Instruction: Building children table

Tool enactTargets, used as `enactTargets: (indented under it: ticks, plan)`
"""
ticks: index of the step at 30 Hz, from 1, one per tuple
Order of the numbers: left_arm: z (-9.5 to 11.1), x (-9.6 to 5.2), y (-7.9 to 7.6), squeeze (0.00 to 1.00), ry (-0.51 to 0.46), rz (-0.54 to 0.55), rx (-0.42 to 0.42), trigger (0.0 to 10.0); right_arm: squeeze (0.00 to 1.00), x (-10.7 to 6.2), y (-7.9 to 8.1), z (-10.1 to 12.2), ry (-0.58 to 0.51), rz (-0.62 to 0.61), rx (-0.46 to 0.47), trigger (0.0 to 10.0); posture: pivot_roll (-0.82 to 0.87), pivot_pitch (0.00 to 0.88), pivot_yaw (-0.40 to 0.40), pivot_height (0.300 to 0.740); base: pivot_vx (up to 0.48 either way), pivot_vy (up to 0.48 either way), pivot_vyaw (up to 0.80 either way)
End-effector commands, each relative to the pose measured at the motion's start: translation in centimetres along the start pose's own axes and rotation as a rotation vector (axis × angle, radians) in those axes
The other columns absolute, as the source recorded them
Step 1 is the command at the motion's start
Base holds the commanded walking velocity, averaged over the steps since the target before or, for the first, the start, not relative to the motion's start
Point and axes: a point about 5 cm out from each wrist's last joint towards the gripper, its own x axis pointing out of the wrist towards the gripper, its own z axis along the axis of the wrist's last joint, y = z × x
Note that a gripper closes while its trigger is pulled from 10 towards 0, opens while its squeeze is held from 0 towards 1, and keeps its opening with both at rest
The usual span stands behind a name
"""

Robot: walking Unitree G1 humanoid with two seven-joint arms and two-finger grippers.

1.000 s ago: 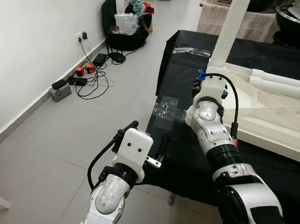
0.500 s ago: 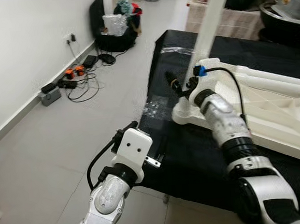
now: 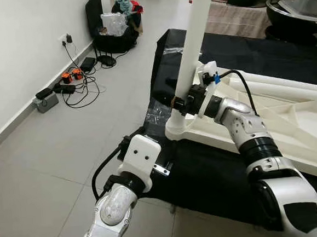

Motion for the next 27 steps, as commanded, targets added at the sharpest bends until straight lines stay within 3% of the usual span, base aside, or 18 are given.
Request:
enactTargets:
  ticks: [1,3,4,5,8,12,13,14,16,22,27]
  plan:
    - [0.0,0.1,-0.1,0.0,0.002,0.002,0.003,10.0,0.0,0.9,0.7,-0.8,0.025,0.09,0.044,10.0,0.08,0.076,-0.121,0.74,0.0,0.0,0.0]
    - [0.0,0.0,0.0,0.0,0.003,0.003,0.004,10.0,0.0,1.0,0.8,-1.1,0.034,0.094,0.048,10.0,0.09,0.075,-0.123,0.74,0.0,0.0,0.0]
    - [0.0,0.0,0.0,0.0,0.004,0.004,0.005,10.0,0.0,1.1,0.8,-1.4,0.042,0.081,0.049,4.4,0.09,0.074,-0.123,0.74,0.0,0.0,0.0]
    - [0.0,0.0,0.0,0.0,0.004,0.005,0.005,10.0,0.0,1.2,0.7,-1.5,0.039,0.055,0.058,0.0,0.09,0.073,-0.122,0.74,0.0,0.0,0.0]
    - [0.0,-0.1,-0.1,0.0,0.005,0.002,0.006,10.0,0.0,1.4,0.1,-1.5,0.027,-0.047,0.046,0.0,0.09,0.067,-0.122,0.74,0.0,0.0,0.0]
    - [-0.1,-0.1,-0.2,0.0,0.004,-0.001,0.005,10.0,0.0,0.8,-2.1,-0.8,-0.036,-0.396,0.007,0.0,0.08,0.062,-0.117,0.74,0.0,0.0,0.0]
    - [-0.1,-0.1,-0.2,0.0,0.004,-0.001,0.005,10.0,0.0,0.8,-2.1,-0.8,-0.036,-0.396,0.007,0.0,0.08,0.062,-0.117,0.74,0.0,0.0,0.0]
    - [-0.1,0.0,-0.2,0.0,0.002,-0.003,0.006,10.0,0.0,0.3,-2.6,-0.7,-0.046,-0.48,-0.001,0.0,0.08,0.062,-0.117,0.74,0.0,0.0,0.0]
    - [-0.1,0.0,-0.2,0.0,0.002,-0.003,0.006,10.0,0.0,0.3,-2.6,-0.7,-0.046,-0.48,-0.001,0.0,0.08,0.062,-0.117,0.74,0.0,0.0,0.0]
    - [-0.1,0.1,-0.2,0.0,0.001,-0.008,0.009,10.0,0.0,-3.8,-4.9,-0.2,-0.036,-1.192,-0.241,0.0,0.08,0.055,-0.113,0.74,0.0,0.0,0.0]
    - [-0.1,0.1,-0.2,0.0,0.0,-0.008,0.009,10.0,0.0,-4.8,-4.6,-0.5,-0.042,-1.37,-0.271,0.0,0.07,0.055,-0.112,0.74,0.0,0.0,0.0]
